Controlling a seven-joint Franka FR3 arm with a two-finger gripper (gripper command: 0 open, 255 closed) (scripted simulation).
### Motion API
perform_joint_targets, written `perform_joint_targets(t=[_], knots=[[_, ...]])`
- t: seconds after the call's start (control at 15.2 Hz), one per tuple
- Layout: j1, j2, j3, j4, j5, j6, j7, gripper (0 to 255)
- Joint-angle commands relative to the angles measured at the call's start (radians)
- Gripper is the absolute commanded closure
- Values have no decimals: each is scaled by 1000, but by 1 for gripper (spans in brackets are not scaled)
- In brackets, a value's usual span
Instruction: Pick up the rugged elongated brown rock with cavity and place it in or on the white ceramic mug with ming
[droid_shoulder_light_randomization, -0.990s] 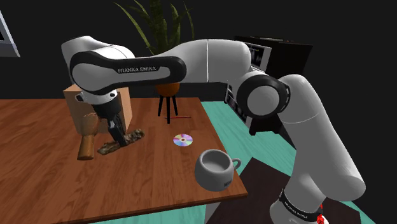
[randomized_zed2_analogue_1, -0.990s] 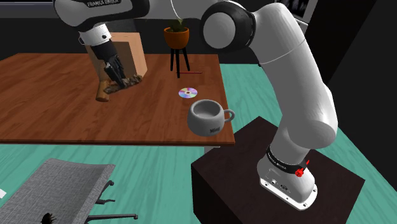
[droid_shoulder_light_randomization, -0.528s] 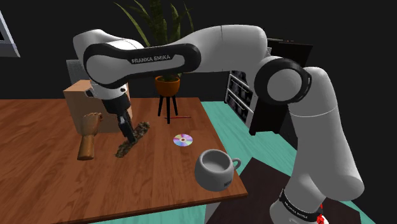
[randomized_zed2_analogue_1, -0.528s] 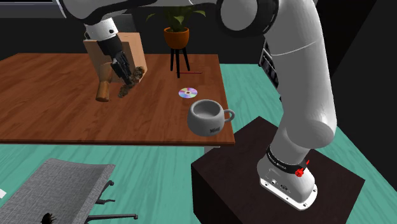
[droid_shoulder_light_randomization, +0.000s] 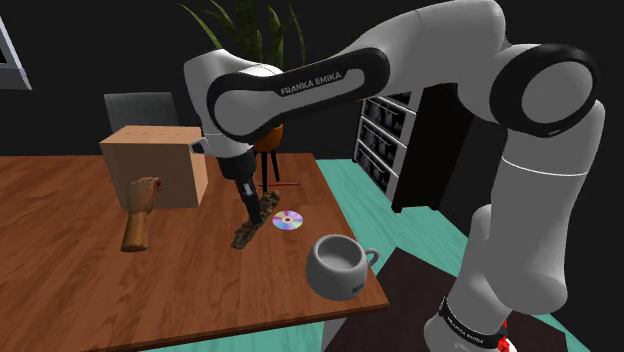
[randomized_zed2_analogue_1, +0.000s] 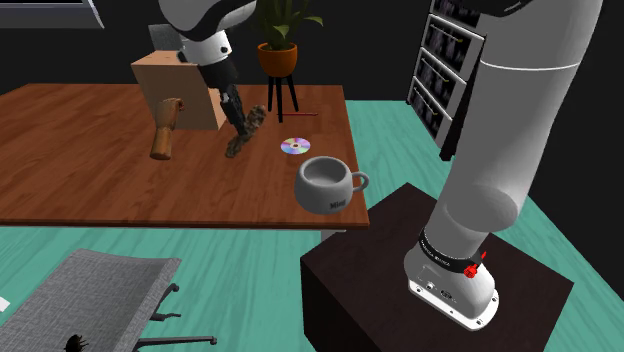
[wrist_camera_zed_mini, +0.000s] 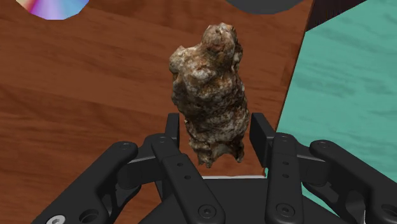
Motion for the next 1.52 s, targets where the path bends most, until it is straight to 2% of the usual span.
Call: perform_joint_targets(t=[0.0,0.53,1.06,1.45], knots=[[-11,-82,-4,-110,13,31,-16,255],[-38,-398,-45,-458,48,72,-101,255],[-53,-740,-111,-747,40,27,-194,255],[-53,-719,-109,-814,39,114,-186,255]])
